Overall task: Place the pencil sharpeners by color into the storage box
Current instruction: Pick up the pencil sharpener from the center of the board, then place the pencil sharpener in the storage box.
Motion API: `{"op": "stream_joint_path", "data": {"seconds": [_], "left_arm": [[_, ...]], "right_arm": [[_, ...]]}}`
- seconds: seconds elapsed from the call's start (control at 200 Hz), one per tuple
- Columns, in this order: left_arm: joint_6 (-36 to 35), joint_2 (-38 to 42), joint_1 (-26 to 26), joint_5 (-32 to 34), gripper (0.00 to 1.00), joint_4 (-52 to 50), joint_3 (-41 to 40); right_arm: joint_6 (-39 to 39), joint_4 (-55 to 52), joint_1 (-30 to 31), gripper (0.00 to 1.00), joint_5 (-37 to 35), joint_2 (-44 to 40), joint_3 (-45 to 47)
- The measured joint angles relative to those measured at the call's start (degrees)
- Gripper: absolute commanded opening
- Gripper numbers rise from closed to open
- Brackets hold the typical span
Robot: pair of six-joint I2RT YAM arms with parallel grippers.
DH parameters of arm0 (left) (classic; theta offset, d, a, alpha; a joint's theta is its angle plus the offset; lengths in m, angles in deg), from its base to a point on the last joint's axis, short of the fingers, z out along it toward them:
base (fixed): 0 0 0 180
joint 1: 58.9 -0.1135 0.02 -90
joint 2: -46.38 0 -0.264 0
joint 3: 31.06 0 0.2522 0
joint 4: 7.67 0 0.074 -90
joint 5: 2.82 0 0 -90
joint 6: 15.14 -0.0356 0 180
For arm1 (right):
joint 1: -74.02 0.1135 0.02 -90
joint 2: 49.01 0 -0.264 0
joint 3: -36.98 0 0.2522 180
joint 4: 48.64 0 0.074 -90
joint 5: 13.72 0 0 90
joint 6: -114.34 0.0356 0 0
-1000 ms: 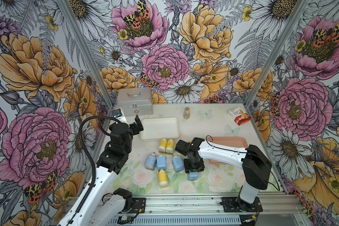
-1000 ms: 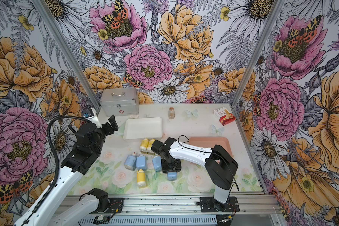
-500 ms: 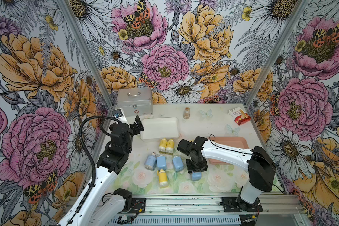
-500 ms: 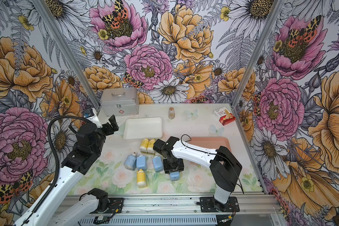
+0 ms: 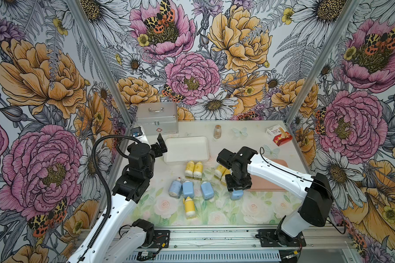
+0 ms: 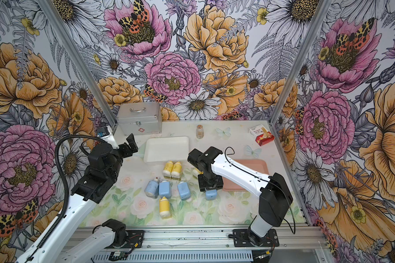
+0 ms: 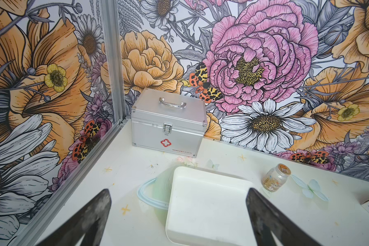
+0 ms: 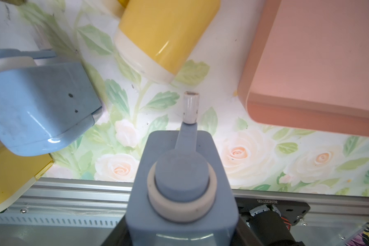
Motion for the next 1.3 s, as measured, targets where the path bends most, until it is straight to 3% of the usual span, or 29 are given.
{"op": "stream_joint_path", "data": {"seconds": [0.701,1.296], "left_arm": [[0.0,0.0,0.0,0.0,0.99,0.0,0.0],[0.0,0.0,0.0,0.0,0.99,0.0,0.0]], "right_arm": [[-13.0,-4.9,-18.0,0.32,-3.3,-0.9,-5.1],[-17.5,1.2,-22.4,0.3,-2.3,3.6,-0.9]]}}
